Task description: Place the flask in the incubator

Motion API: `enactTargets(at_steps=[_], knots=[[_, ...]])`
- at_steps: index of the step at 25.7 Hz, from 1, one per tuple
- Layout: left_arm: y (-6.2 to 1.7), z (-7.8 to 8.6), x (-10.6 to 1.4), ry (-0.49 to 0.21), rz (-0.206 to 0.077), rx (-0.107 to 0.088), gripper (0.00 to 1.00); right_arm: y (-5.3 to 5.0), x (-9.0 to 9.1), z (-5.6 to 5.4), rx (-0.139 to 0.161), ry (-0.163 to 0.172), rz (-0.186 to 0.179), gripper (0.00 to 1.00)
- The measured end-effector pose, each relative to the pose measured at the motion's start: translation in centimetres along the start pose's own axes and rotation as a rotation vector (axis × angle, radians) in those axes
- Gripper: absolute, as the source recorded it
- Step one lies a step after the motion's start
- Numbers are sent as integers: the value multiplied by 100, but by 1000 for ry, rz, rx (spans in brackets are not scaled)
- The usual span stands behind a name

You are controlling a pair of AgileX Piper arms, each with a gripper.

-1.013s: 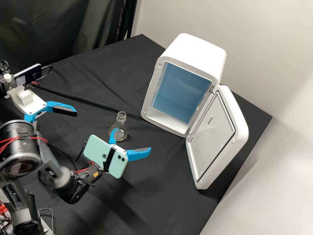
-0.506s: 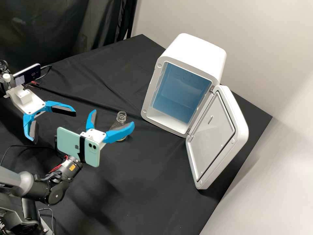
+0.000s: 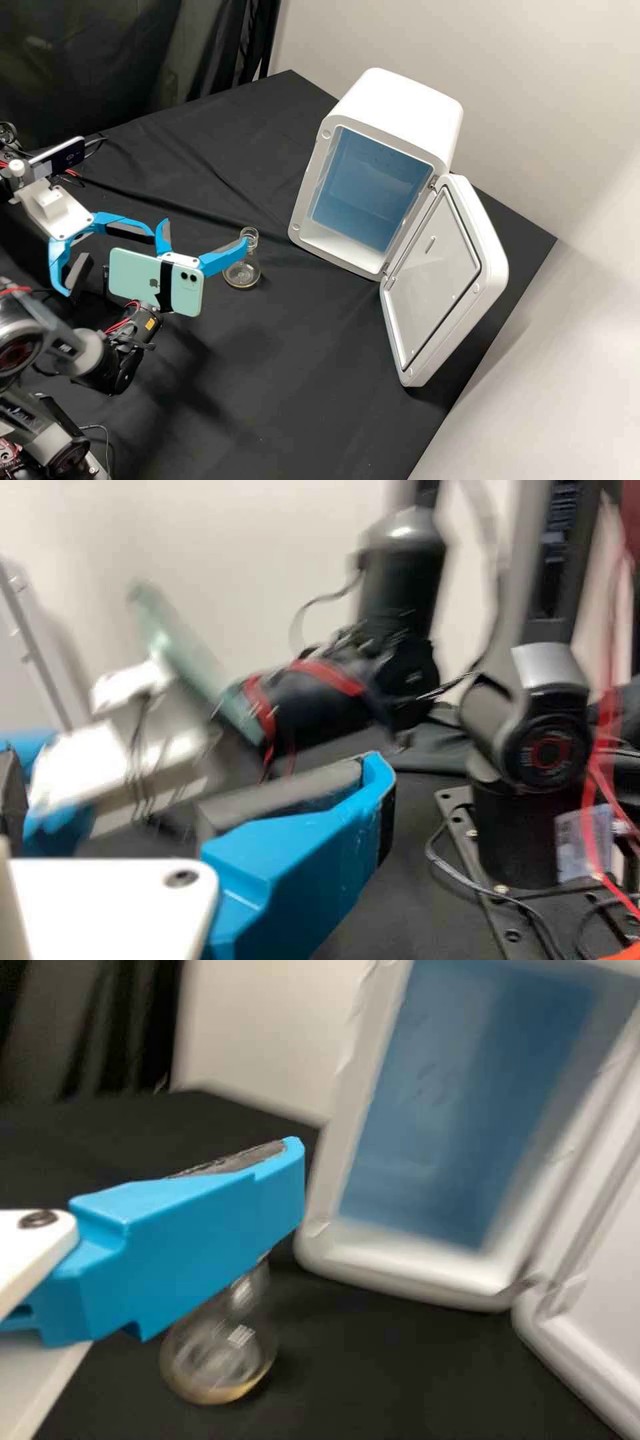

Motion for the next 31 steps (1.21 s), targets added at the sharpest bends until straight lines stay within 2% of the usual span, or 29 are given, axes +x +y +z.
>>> enactTargets(at_steps=[1,3,4,6,7,10,11,16,19,22,27,31], knots=[[10,30,9,-15,3,7,100,-55,47,31,9,-3,-37,100],[-4,76,22,-35,-2,16,100,-134,127,100,28,-24,-84,100],[-22,88,30,-40,-6,29,100,-157,146,123,33,-33,-98,100],[-41,107,38,-48,3,51,100,-187,163,150,39,-44,-115,100],[-44,129,33,-55,21,66,100,-196,165,156,40,-49,-122,100],[-18,160,12,-46,82,88,100,-191,164,159,40,-49,-119,100],[-10,169,11,-44,92,93,100,-191,164,159,40,-49,-119,100],[-3,167,11,-32,100,95,100,-197,177,168,42,-51,-122,100],[-3,165,11,-30,100,94,100,-238,189,198,51,-63,-142,100],[-3,165,11,-30,100,94,100,-256,182,262,60,-87,-153,100],[-3,165,11,-30,100,94,100,-202,197,428,71,-151,-126,100],[-3,165,11,-30,100,94,100,-198,182,464,73,-161,-129,100]])
